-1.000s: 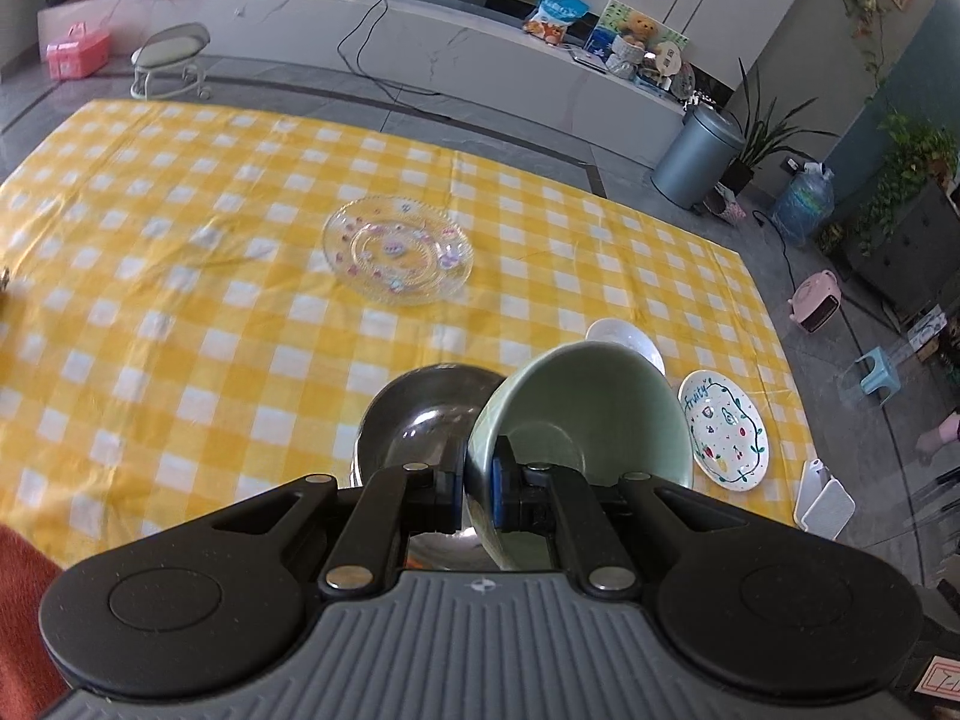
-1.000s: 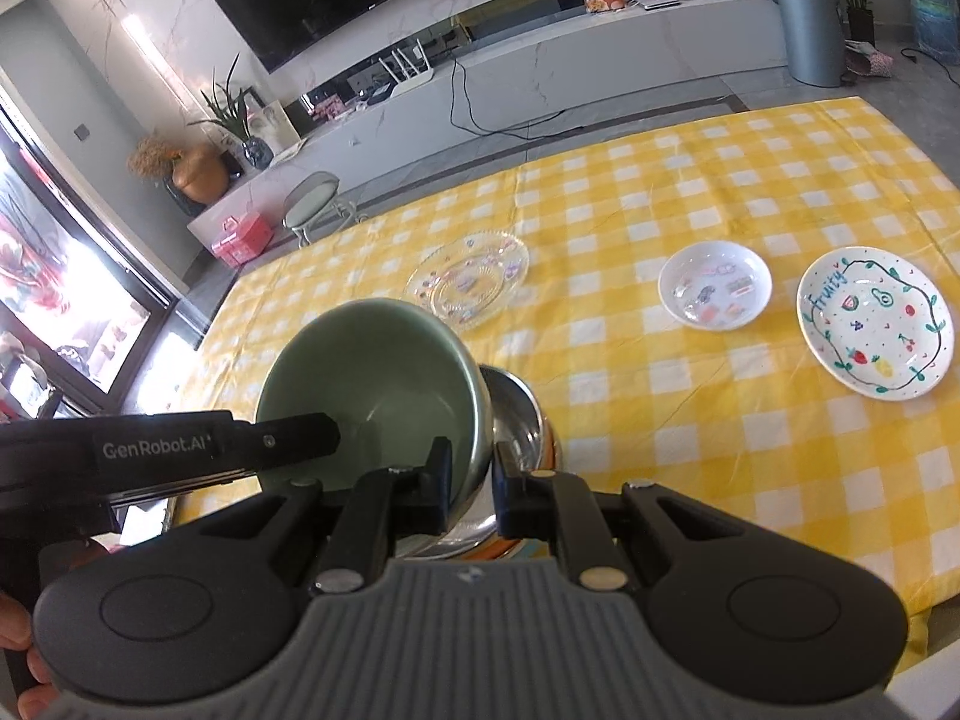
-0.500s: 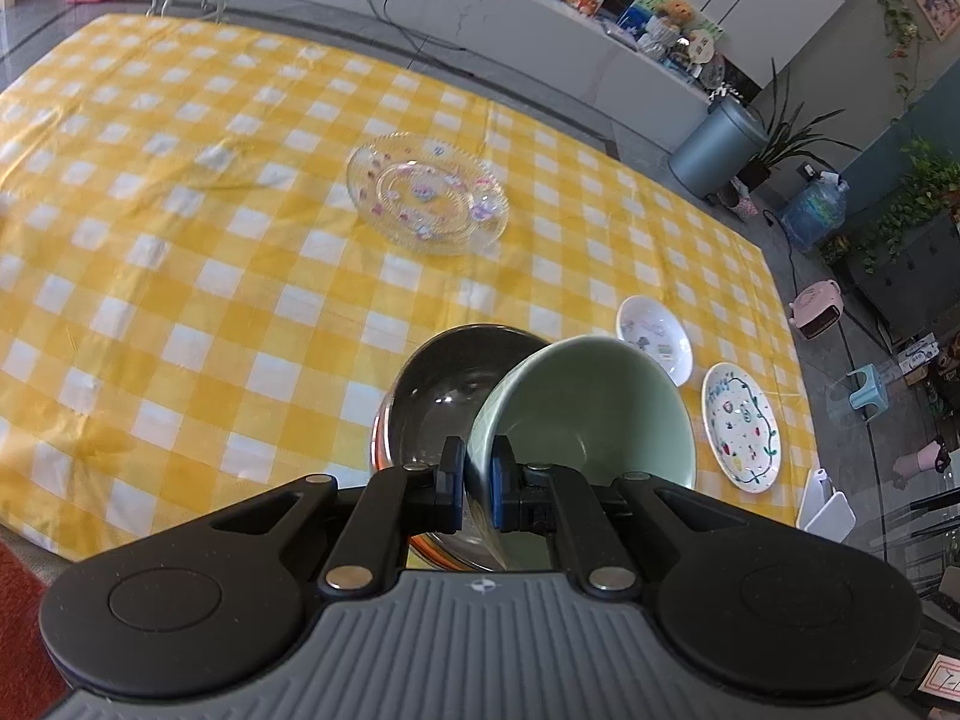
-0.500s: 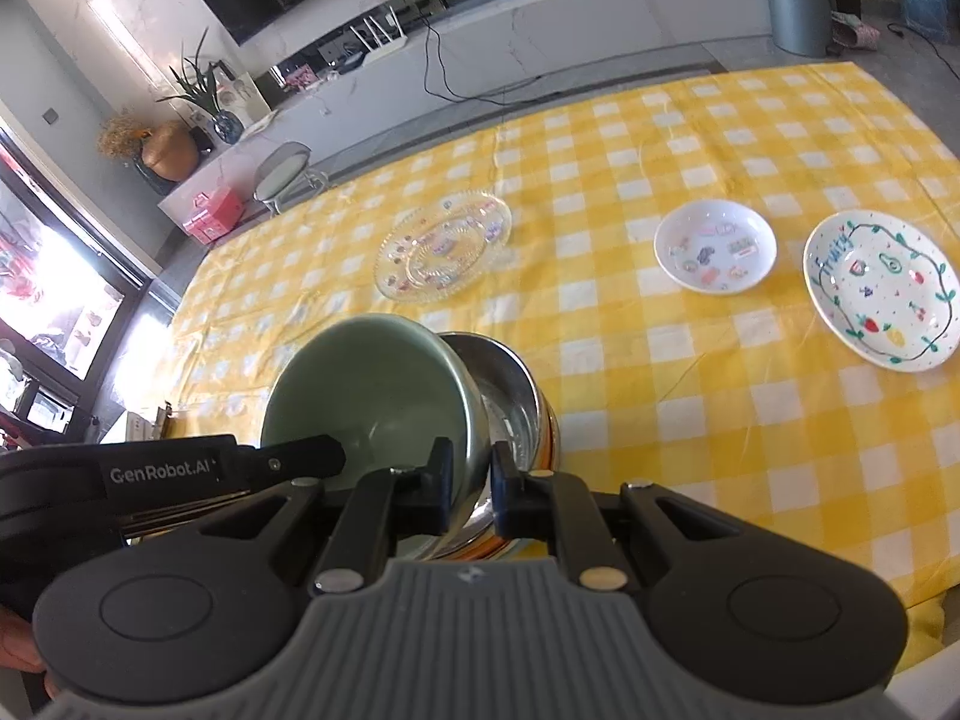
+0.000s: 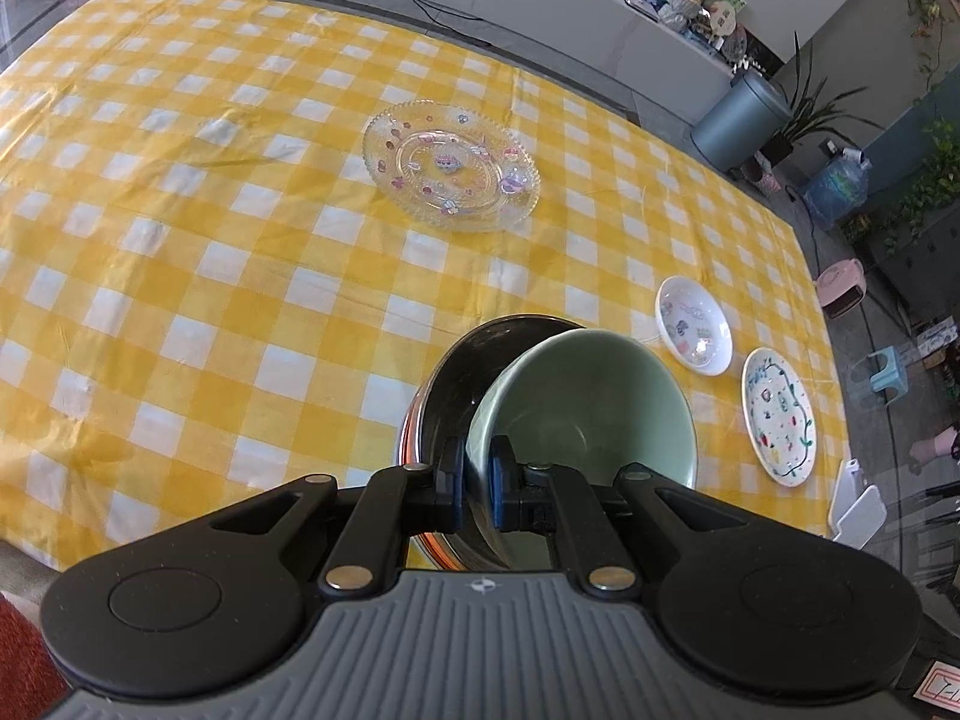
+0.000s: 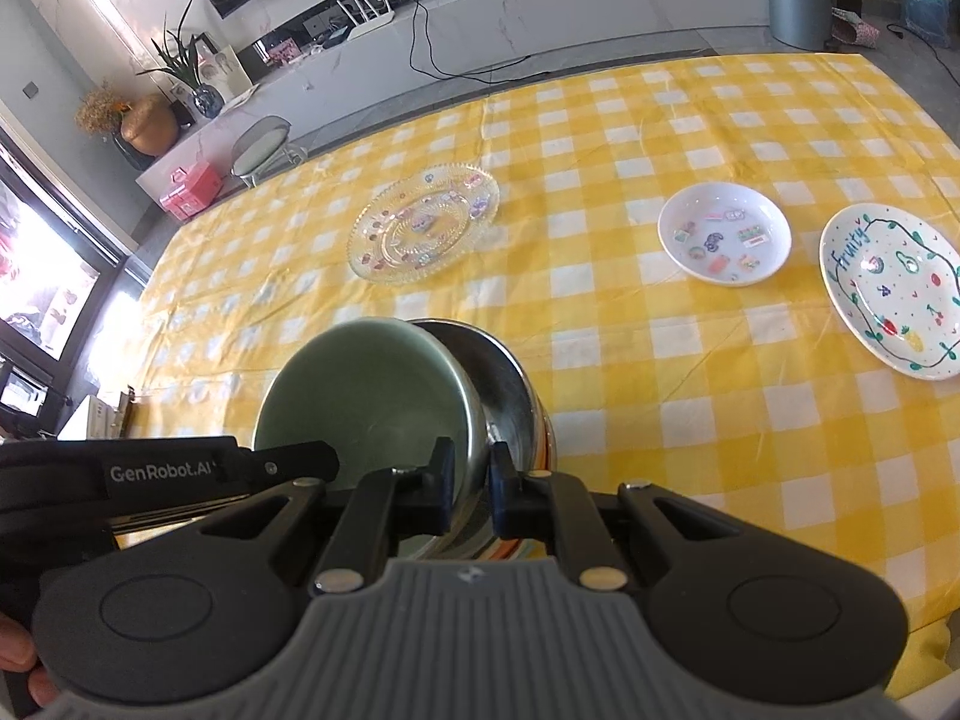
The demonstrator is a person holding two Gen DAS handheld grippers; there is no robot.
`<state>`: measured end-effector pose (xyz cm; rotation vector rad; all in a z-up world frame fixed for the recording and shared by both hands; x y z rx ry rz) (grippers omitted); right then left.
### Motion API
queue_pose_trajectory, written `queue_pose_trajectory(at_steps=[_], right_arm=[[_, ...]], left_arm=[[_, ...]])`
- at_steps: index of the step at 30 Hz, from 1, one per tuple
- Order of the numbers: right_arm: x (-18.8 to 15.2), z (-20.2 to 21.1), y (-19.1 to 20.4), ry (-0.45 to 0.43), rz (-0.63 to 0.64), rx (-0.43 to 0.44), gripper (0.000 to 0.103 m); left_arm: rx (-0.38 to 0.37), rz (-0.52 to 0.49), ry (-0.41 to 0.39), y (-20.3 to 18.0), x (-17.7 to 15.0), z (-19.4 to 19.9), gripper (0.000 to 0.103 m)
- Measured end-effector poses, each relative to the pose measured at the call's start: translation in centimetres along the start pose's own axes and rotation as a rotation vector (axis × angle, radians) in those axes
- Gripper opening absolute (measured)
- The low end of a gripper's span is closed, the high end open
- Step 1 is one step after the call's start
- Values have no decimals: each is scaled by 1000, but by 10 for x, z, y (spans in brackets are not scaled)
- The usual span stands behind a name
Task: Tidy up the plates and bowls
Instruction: 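Lower the green bowl with the left tool into the orange steel bowl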
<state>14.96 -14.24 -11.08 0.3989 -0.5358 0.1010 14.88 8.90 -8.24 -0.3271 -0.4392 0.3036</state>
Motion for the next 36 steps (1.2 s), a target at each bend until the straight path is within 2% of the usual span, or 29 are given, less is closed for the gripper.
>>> queue_pose_trajectory(at_steps=[4, 14, 27, 36], right_arm=[[0, -5, 2, 0, 27, -32, 8], [2, -10, 5, -12, 65, -73, 5], [4, -11, 7, -33, 100, -97, 4], [5, 4, 11, -95, 122, -128, 7]], left_arm=[[11, -32, 13, -2, 1, -3, 10], [16, -28, 37, -1, 5, -5, 14], [5, -44, -56, -5, 14, 20, 14], [-12, -45, -62, -6, 9, 22, 14]])
Point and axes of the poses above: each gripper's, at about its wrist camera, not at the fingertips, and z roughly against the way its jaws point, y to its left, x to its top, the point moved 2 cm from there along -z, roughly the way its jaws point, and after that the axes turned 3 degrees about z, right-handed, at the moved point
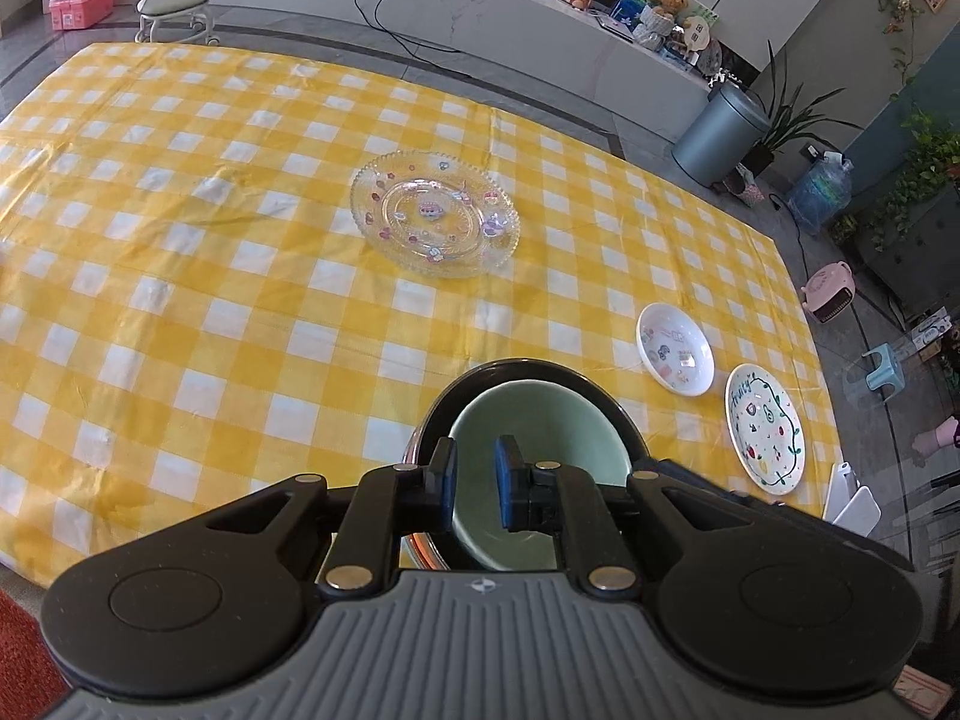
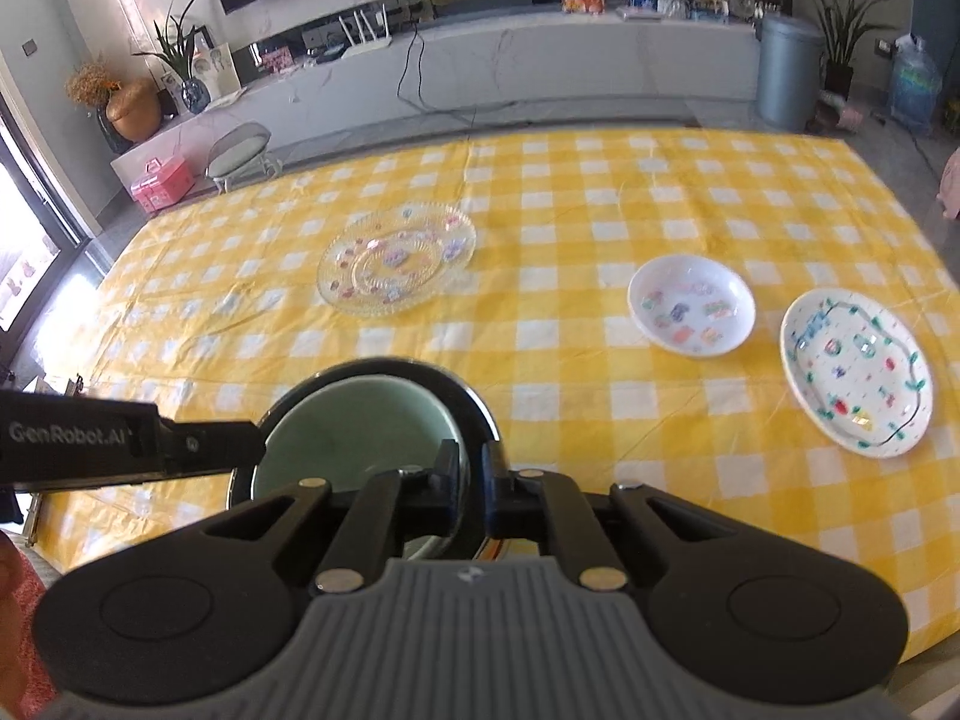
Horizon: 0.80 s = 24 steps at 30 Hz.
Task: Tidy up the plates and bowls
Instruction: 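Lower the green bowl with the left tool into the orange steel bowl, then open the left tool and lift it off the nested bowls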
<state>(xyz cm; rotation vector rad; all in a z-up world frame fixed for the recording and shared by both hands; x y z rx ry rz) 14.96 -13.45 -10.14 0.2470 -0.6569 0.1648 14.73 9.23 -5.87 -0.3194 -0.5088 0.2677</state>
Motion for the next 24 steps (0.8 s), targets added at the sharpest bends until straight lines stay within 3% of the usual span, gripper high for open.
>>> queue_pose_trajectory(at_steps=[2, 3, 5, 8, 14, 24], right_arm=[[1, 4, 0, -18, 11, -24, 11], [1, 7, -1, -30, 17, -32, 22], [2, 11, -4, -48, 15, -25, 31], [1, 17, -10, -64, 2, -18, 32], [2, 26, -26, -78, -14, -23, 39], [0, 50, -70, -115, -16, -95, 52]], left_arm=[[1, 0, -4, 0, -1, 1, 14], [0, -2, -6, -1, -2, 1, 14], [-9, -10, -9, -2, -4, 3, 18], [-23, -15, -11, -5, -5, 4, 27], [-40, -59, -62, -17, -10, 14, 35], [-156, -126, -152, -66, -22, 23, 39]])
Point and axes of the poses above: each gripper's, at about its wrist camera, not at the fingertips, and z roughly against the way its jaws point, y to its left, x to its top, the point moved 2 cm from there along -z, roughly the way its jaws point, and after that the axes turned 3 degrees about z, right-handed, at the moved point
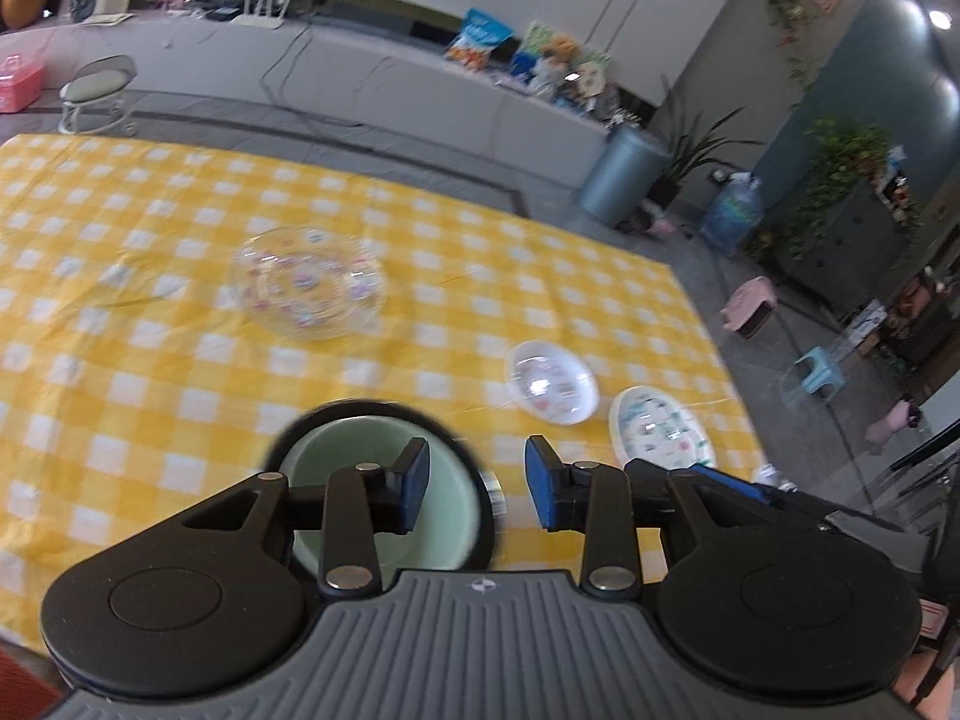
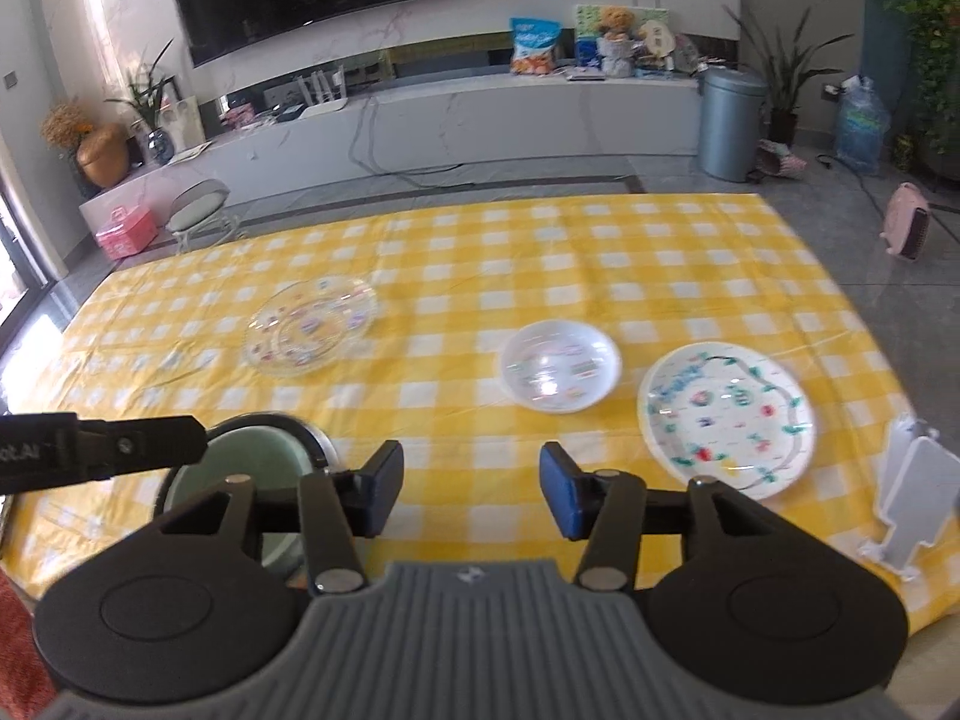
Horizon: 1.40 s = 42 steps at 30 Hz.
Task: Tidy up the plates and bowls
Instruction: 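Open the left tool and lift it off the nested bowls, then move both tools to the rim of the white 'Fruity' plate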
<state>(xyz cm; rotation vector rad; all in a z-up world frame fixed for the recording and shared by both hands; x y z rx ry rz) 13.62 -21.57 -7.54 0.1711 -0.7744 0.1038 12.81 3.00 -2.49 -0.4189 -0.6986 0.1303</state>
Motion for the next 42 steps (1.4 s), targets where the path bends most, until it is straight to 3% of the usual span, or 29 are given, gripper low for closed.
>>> queue_pose_trajectory(at_steps=[10, 17, 28, 39, 41, 42], right_arm=[[0, 5, -60, 8, -65, -41, 63], [9, -15, -96, 23, -116, -10, 69], [20, -58, -170, 95, -354, 27, 67], [-12, -90, -239, 82, -477, -157, 45], [-15, -96, -252, 74, -506, -154, 44], [-16, -98, -257, 65, -521, -146, 37]], left_arm=[[-9, -27, 41, -47, -14, -34, 55], [-20, -58, 69, -75, -19, -63, 62], [-57, -45, 121, -107, -13, -119, 62], [-44, -33, 167, -118, -23, -187, 61], [-31, -30, 178, -119, -26, -198, 61], [-27, -28, 181, -119, -27, -202, 61]])
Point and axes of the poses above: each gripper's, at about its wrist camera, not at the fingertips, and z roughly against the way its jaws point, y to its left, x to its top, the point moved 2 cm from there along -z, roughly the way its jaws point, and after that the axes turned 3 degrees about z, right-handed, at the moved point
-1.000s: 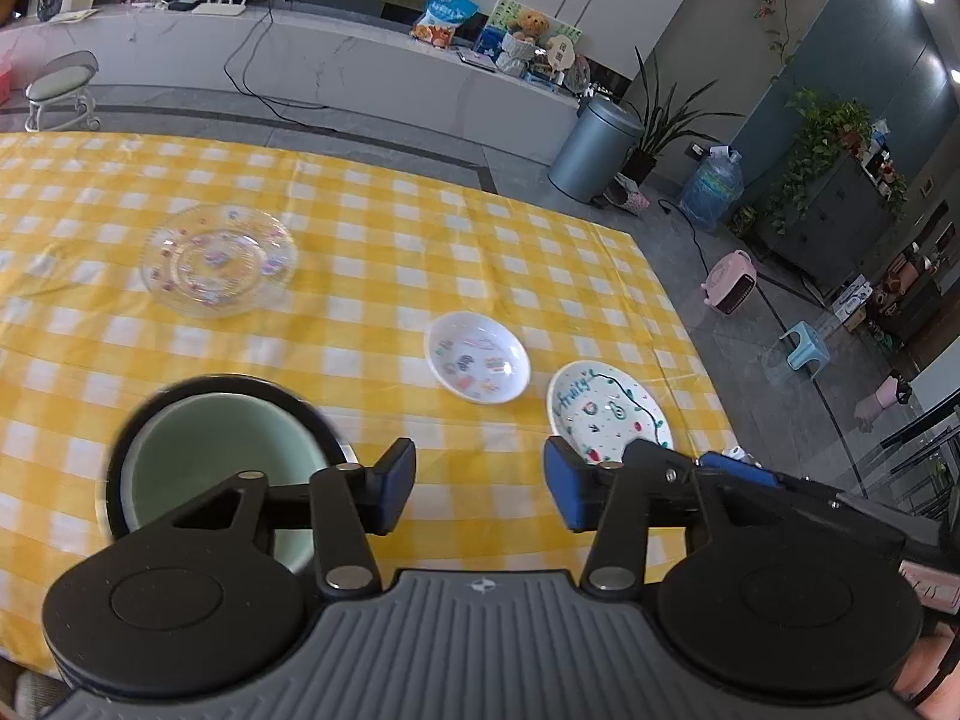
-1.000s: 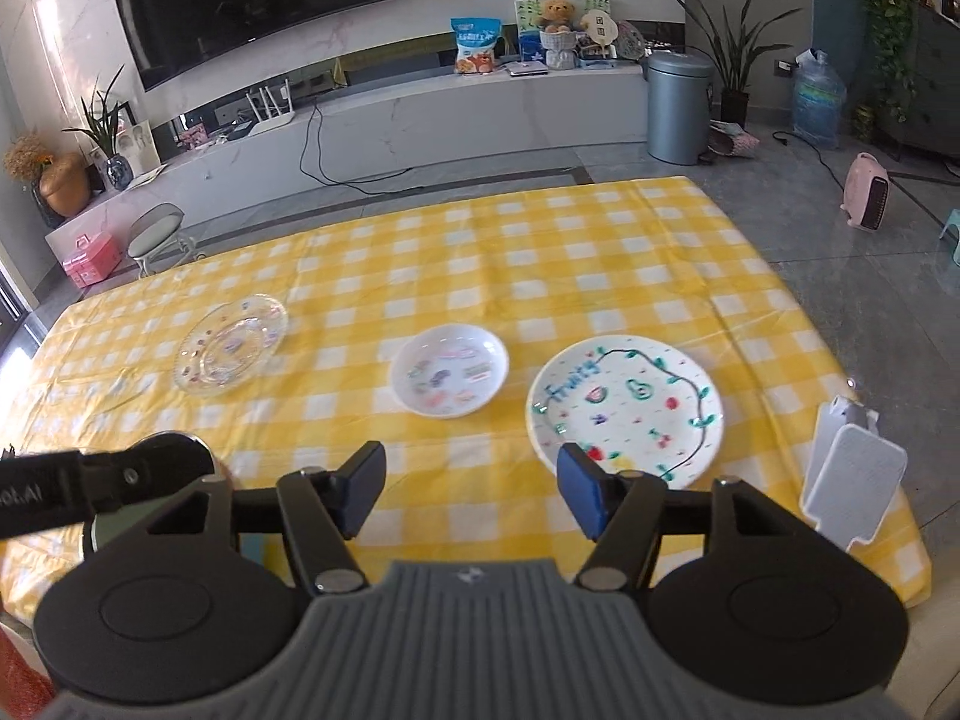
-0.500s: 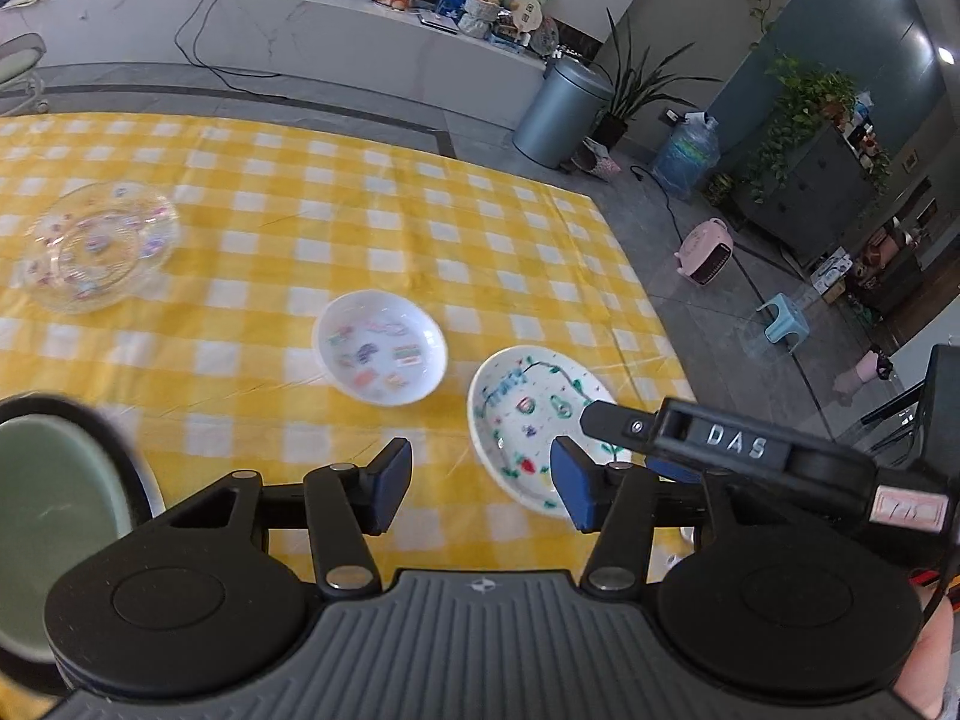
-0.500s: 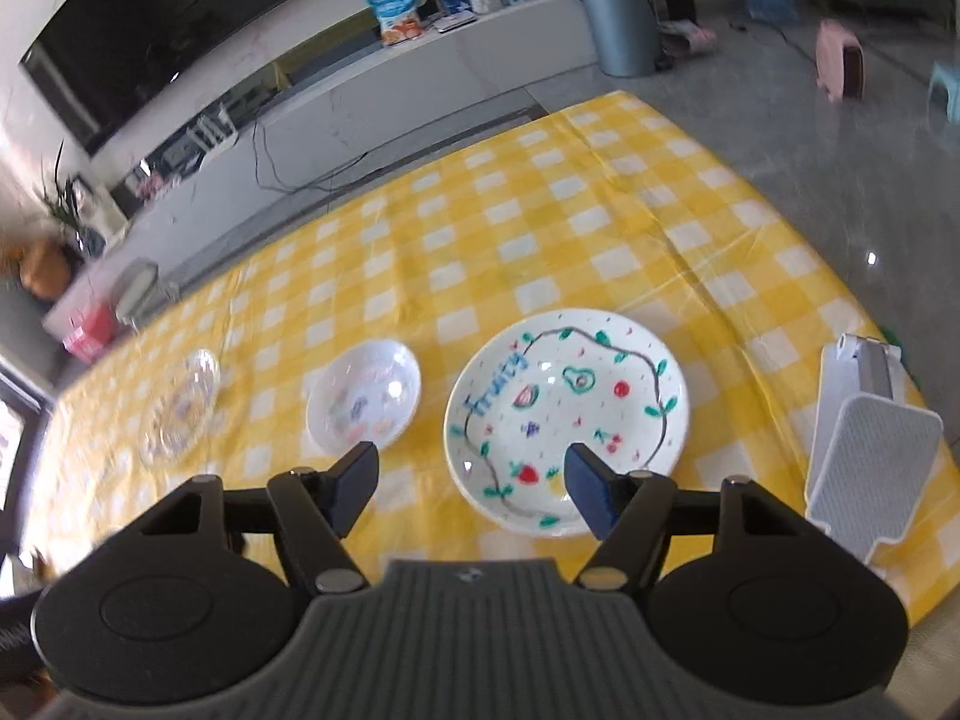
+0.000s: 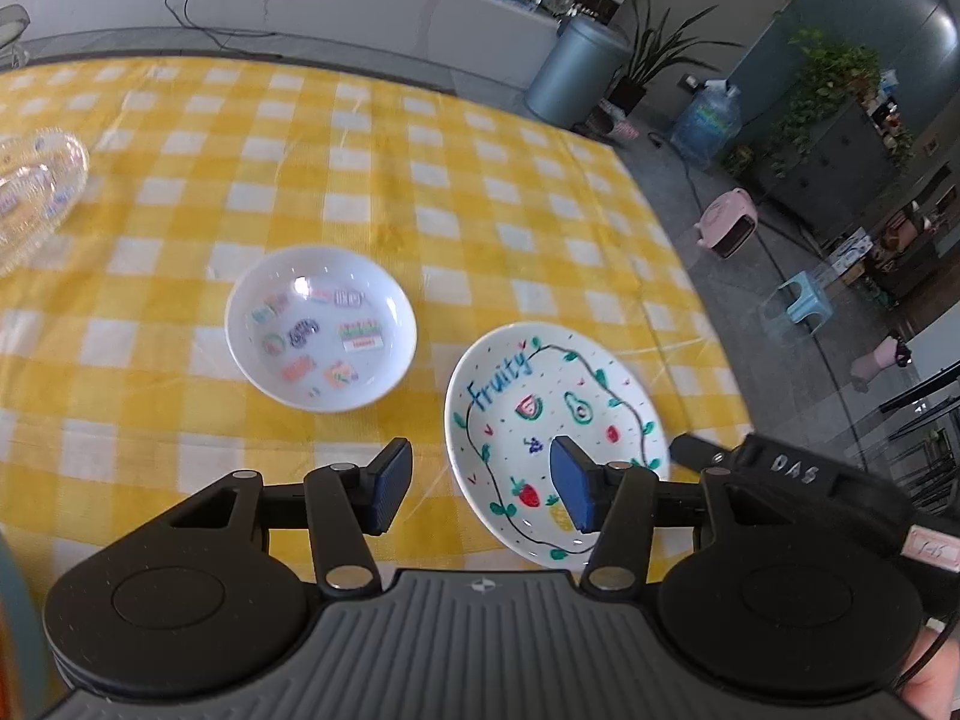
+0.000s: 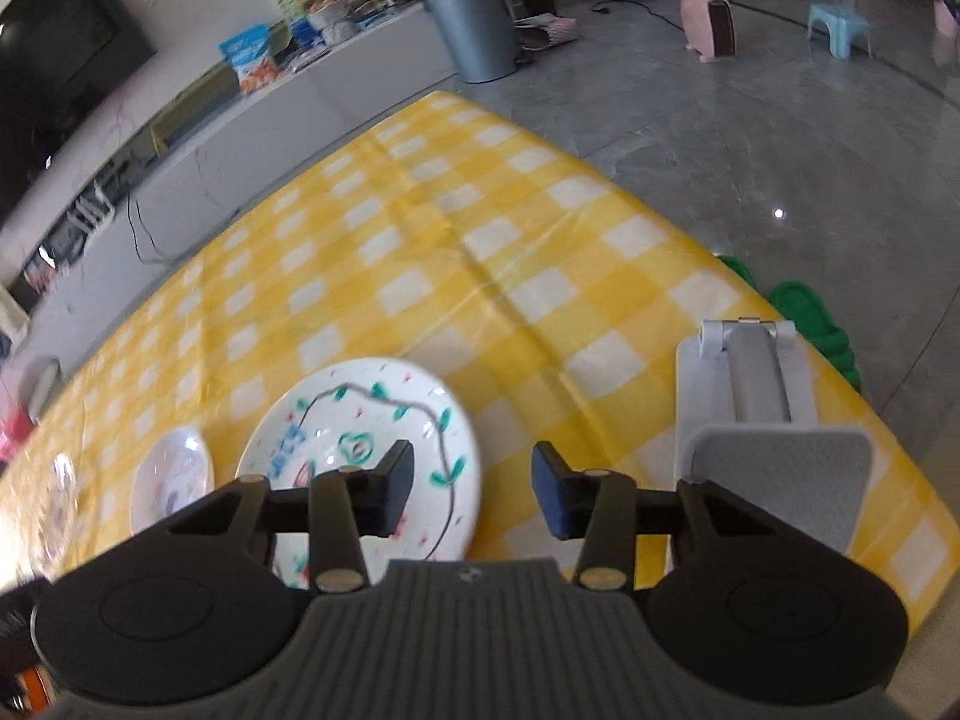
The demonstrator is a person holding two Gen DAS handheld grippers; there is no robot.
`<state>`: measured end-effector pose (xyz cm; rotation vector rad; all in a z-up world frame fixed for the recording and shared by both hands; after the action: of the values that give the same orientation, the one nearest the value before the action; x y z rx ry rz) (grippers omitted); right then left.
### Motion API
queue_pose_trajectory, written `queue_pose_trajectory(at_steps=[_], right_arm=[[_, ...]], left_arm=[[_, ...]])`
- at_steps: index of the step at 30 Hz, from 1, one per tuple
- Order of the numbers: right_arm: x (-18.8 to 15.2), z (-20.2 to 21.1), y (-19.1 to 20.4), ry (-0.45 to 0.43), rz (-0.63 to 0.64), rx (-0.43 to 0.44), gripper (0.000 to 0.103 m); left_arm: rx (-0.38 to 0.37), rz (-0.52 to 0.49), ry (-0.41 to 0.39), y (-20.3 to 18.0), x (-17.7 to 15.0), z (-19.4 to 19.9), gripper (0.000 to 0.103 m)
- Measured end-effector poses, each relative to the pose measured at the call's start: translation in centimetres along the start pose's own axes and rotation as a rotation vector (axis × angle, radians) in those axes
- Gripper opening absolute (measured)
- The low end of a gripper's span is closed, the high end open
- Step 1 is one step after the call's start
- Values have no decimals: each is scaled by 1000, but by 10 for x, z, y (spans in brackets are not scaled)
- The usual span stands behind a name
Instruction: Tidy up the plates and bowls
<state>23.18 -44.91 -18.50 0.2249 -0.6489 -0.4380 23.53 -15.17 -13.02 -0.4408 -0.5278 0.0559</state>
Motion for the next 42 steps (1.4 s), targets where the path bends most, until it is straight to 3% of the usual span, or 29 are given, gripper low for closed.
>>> queue_pose_trajectory(at_steps=[3, 12, 17, 22, 27, 32, 35, 40, 42], right_arm=[[2, -5, -6, -35, 11, -8, 30], [4, -4, -12, -89, 16, 29, 25], [6, 1, -18, -135, 6, -10, 26], [6, -2, -13, -128, 53, -40, 25], [7, 0, -21, -128, -5, -5, 23], [6, 0, -15, -119, 8, 9, 16], [5, 2, -9, -126, 28, 40, 13], [1, -6, 2, -76, 65, 56, 13], [0, -8, 5, -58, 67, 56, 13]], left_arm=[[2, 11, 2, 0, -2, -6, 61], [-19, 7, -2, -6, -4, -17, 60], [-19, 18, 4, -8, -2, -23, 57], [-41, 27, 12, -12, -2, -26, 56], [-55, 44, 19, -13, -1, -29, 54], [-48, 53, 39, -13, -1, -35, 32], [-36, 46, 32, -11, -1, -34, 26], [-16, 56, -7, -5, 4, -26, 26], [4, 54, -27, -3, 5, -24, 32]])
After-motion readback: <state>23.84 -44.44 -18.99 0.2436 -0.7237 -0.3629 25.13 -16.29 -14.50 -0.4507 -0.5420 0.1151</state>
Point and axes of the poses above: each gripper's, at about its wrist camera, not at the fingertips, and z roughly against the way its jaws point, y to its left, x to its top, the point moved 2 cm from there along -z, roughly the way its jaws point, and after that the axes turned 3 degrees about z, right-handed, at the moved point
